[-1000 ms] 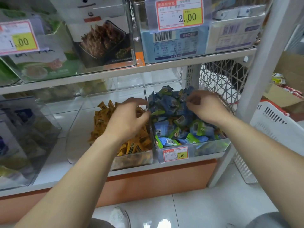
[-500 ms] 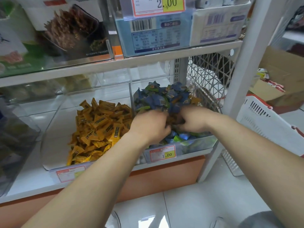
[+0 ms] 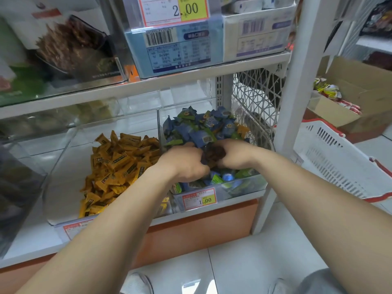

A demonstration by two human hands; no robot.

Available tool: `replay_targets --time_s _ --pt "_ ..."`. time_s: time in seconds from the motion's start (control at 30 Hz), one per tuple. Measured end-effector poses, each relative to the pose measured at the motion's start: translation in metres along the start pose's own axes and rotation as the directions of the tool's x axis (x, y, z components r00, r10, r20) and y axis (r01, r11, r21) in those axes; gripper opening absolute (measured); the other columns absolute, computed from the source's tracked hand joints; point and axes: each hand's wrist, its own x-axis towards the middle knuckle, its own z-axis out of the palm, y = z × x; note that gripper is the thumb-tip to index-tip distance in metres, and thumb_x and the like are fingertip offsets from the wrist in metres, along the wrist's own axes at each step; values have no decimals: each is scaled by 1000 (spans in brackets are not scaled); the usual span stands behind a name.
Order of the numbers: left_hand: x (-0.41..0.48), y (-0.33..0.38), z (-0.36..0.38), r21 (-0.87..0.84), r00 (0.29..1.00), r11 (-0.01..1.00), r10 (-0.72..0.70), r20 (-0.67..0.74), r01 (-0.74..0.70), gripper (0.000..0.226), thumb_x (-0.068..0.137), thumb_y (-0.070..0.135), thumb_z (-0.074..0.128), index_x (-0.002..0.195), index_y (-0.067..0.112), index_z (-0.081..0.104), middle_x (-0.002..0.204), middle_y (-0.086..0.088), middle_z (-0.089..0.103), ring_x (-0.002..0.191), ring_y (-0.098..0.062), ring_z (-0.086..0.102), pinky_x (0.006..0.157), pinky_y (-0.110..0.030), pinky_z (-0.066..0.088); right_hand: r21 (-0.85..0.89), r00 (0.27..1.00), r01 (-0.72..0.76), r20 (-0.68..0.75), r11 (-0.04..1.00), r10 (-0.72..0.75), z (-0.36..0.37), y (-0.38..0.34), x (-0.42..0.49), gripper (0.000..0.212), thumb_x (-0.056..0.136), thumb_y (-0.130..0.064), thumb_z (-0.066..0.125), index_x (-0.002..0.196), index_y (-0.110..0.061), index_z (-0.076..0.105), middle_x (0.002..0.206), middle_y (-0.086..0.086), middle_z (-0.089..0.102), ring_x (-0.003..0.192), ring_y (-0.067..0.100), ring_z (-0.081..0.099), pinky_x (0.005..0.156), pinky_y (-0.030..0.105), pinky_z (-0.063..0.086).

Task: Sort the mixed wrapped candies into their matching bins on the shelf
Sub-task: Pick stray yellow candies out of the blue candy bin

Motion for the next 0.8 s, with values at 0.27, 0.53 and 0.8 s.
replay_targets --time_s 0.27,0.53,0.8 --pt "2 1 3 -55 997 998 2 74 2 34 95 57 44 98 28 61 85 5 62 79 -16 57 59 -28 37 68 997 -71 17 995 70 -9 10 -8 27 82 -31 61 59 -17 59 50 -8 49 50 9 41 52 26 32" --pt "-11 -1 0 -173 981 971 143 -129 -164 14 80 27 72 88 34 63 88 11 64 80 -8 59 61 -22 43 -106 965 -1 -259 994 -26 -16 10 -16 8 83 -32 73 88 -27 70 86 -6 69 80 17 63 68 29 51" --pt "-43 -23 -18 -207 842 966 17 -539 -153 23 89 22 60 108 31 71 92 18 65 76 5 54 65 -4 35 67 966 88 -251 994 -68 -8 0 -8 41 92 -25 63 132 -29 61 129 -2 66 115 18 62 97 34 50"
